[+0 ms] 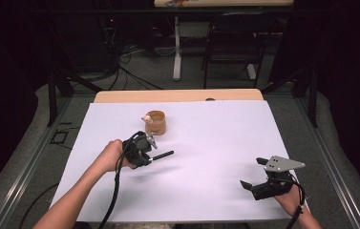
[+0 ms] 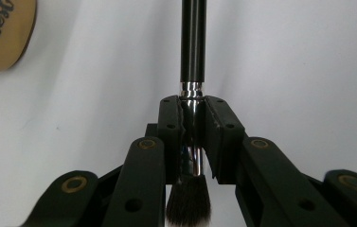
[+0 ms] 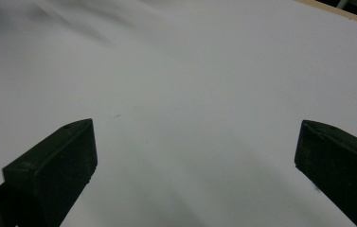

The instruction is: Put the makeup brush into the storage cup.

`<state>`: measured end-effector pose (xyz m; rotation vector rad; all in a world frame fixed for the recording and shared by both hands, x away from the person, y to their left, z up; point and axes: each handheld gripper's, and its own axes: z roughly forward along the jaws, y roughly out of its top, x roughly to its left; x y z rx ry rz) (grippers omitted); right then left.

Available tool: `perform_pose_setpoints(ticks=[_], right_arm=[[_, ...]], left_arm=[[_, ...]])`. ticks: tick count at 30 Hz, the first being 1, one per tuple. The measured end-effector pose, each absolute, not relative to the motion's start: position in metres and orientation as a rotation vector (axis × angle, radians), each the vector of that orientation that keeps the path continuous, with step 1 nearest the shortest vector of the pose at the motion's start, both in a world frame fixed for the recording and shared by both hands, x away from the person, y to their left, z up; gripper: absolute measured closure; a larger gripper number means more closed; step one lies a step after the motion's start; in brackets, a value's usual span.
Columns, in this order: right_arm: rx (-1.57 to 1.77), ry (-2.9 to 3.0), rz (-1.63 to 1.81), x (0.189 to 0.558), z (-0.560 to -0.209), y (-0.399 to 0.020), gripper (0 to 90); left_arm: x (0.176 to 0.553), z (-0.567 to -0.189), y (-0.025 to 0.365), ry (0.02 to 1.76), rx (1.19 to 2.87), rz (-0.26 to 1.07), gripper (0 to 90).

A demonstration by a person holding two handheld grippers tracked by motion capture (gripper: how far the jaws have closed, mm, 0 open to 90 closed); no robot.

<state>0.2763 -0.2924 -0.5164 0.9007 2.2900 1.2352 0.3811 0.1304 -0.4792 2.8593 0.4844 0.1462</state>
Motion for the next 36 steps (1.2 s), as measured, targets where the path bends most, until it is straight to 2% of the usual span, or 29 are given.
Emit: perform_pose_setpoints(ticks=[23, 36], right_arm=[[0.88, 2.318, 1.187, 0.276, -0.519, -0.288, 0.0], [0.865, 2.363, 1.135, 0.276, -0.504, -0.284, 0.0]], left_arm=[[0.367, -0.49, 0.099, 0.319, 2.86, 0.099, 77.5], [0.362, -0.486, 0.092, 0.263, 2.845, 0.093, 77.5]])
